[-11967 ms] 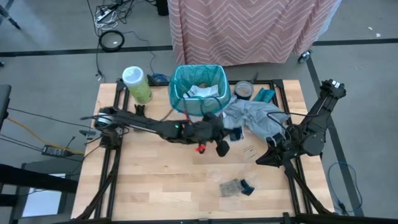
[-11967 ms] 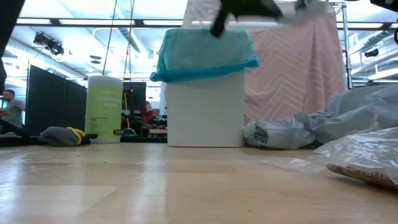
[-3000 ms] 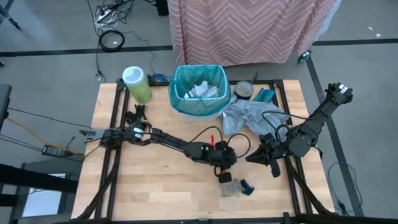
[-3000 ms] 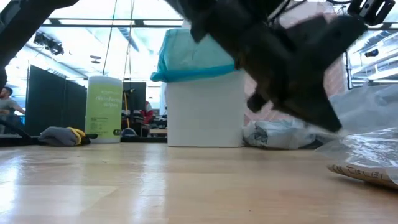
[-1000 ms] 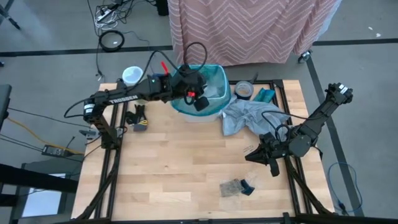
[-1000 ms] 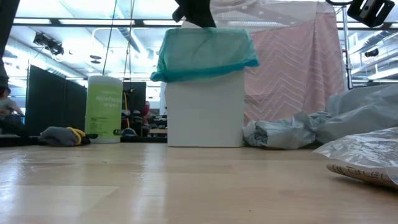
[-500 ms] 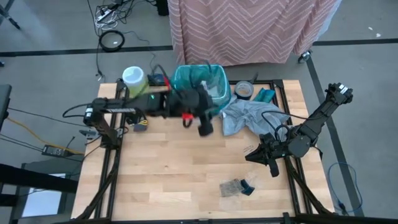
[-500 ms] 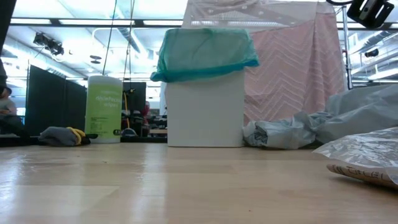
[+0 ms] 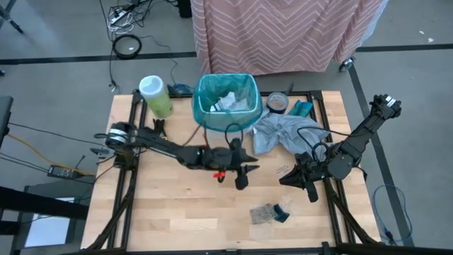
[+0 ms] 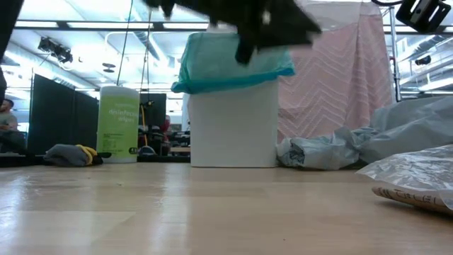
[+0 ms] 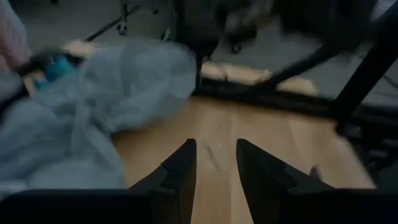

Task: Place trash/remove bag and relplace
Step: Put the transparent plastic material into the trash bin

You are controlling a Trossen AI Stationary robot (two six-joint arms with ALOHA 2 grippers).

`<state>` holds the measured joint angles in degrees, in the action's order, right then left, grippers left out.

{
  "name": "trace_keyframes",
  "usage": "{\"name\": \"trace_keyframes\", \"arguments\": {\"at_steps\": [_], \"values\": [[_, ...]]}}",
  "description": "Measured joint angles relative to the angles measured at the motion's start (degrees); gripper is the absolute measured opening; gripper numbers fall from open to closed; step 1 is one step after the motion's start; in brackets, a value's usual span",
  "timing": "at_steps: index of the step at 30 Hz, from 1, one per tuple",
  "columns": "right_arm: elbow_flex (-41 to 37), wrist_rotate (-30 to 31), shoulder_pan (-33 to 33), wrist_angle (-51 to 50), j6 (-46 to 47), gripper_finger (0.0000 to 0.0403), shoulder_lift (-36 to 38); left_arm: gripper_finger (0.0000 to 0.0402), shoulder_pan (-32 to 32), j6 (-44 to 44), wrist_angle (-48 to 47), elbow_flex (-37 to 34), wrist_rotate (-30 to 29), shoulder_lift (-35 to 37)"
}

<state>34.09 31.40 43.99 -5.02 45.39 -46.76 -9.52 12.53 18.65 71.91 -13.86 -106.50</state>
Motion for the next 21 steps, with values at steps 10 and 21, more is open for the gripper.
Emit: {"name": "trace_keyframes", "arguments": {"at_steps": [10,21], "values": [[0.02,-0.10,0.03,-2.23,3.79,0.0034,0.00,0.0122,-0.33,0.17,6.31,9.06,4.02,-14.18],[0.02,-0.08,0.09,-23.35,22.90,0.0013,0.00,0.0122,0.21,0.17,4.88,13.87,4.10,-17.65]]}}
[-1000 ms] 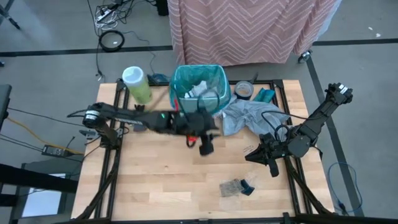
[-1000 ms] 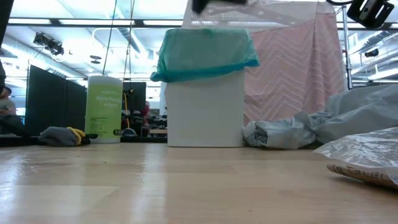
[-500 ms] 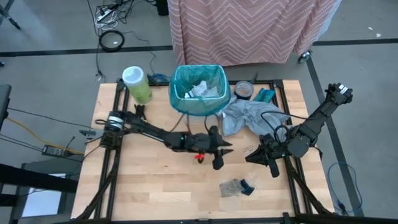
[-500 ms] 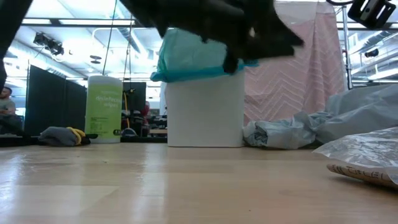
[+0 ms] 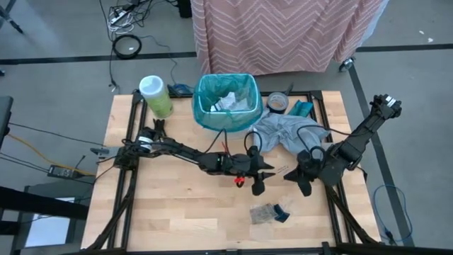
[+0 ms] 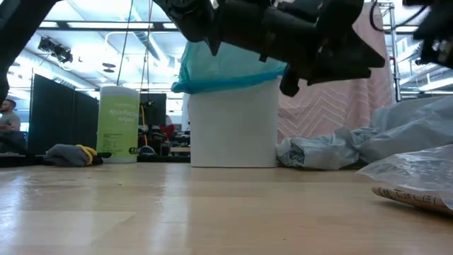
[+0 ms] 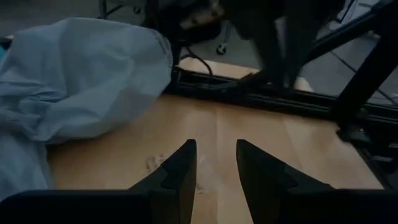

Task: Place trash/remove bag and relplace
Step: Put the transparent plastic material into the trash bin

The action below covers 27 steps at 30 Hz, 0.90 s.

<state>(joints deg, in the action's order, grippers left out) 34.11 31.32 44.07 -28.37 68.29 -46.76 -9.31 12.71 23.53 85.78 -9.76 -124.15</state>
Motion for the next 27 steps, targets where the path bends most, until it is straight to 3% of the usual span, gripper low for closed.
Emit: {"name": "trace_keyframes", "arguments": {"at_steps": [9,14,27], "values": [[0.00,-1.20,0.02,-14.23,15.41,0.0000,-0.22,0.0122,-0.05,1.46,-3.14,-0.07,0.00,-0.07],[0.00,-4.71,0.02,-19.90,21.96,0.0000,-4.73,0.0122,0.10,4.42,-2.81,-0.07,-0.01,-0.07],[0.00,-7.53,0.03,-14.29,25.12,0.0000,-20.82,0.0121,0.57,4.46,-5.89,-0.09,3.59,1.21]]}}
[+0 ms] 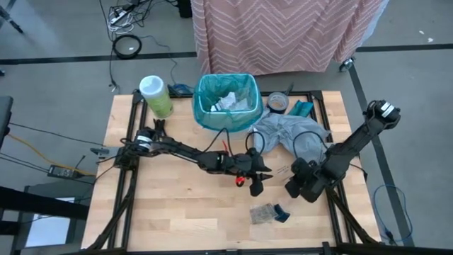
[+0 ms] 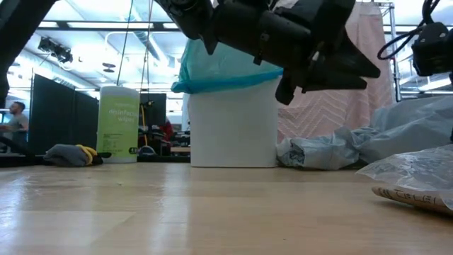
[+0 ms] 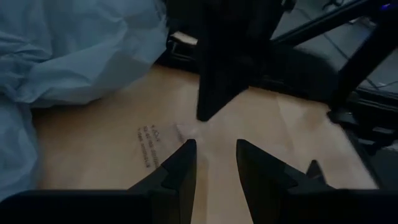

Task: Place trash/remove bag and relplace
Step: Put the transparent plastic material into the trash bin

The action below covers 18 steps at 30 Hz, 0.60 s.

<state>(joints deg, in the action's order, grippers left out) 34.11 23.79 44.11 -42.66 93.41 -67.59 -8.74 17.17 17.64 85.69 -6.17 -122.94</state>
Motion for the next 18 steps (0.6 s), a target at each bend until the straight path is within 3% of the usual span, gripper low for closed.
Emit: {"name": "trace_keyframes", "arguments": {"at_steps": [12,18], "values": [[0.00,0.22,-0.09,3.46,4.54,0.0000,-8.02,0.0121,2.12,-0.20,1.77,-4.02,4.96,5.36],[0.00,-0.02,-1.02,7.05,4.66,0.0000,-10.26,0.0105,3.18,4.15,16.36,-15.70,4.59,11.04]]}}
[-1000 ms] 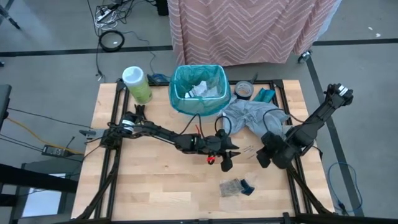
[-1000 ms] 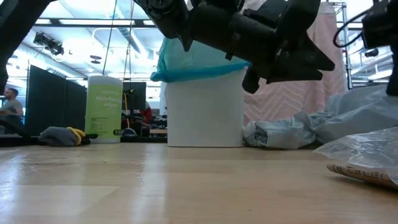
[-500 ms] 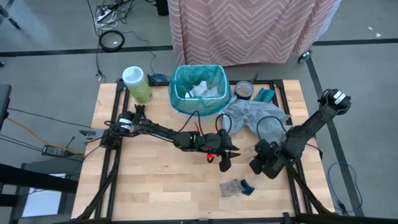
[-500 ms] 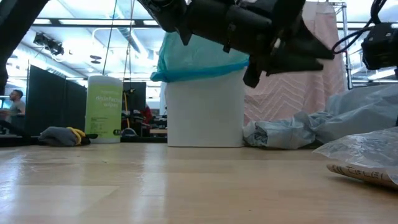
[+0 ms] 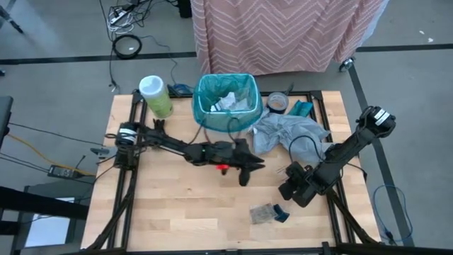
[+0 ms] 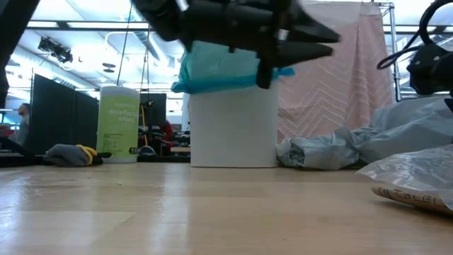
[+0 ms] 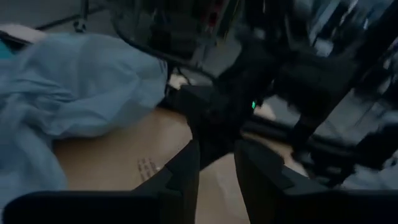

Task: Place trash/remove bag and relplace
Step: Put the transparent plastic material into the trash bin

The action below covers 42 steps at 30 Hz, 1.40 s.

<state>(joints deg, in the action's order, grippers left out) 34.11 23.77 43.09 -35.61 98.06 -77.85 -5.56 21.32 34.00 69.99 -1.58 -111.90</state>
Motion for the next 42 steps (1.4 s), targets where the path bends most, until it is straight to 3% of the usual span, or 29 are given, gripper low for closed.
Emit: {"name": "trace_keyframes", "arguments": {"at_steps": [6,10,19,24,28,36,42], "values": [[0.00,0.04,-1.83,2.07,-0.47,0.0000,-1.20,0.0073,0.35,1.59,10.54,-13.39,-0.72,6.96],[0.00,-0.06,-4.30,7.10,-4.57,0.0000,-3.14,0.0068,0.20,2.15,11.83,-19.99,-0.75,11.46],[0.59,-5.16,-12.46,26.48,-18.69,0.0000,-9.87,0.0067,0.20,3.21,14.43,-29.89,-0.97,17.32],[3.25,-0.80,-14.37,34.65,-33.69,0.0000,-7.65,0.0067,0.16,3.37,17.21,-32.34,-1.56,18.53],[5.05,-0.40,-16.33,26.56,-35.66,0.0000,-4.54,0.0067,0.15,3.51,17.53,-32.73,-1.62,18.58],[5.33,-2.54,-16.67,0.14,-24.69,0.0000,-2.40,0.0067,0.20,2.89,17.31,-32.73,-1.65,18.58],[5.33,-0.46,-14.78,-7.46,-21.76,0.0000,-2.54,0.0067,0.20,1.56,17.40,-32.73,-1.67,18.58]]}}
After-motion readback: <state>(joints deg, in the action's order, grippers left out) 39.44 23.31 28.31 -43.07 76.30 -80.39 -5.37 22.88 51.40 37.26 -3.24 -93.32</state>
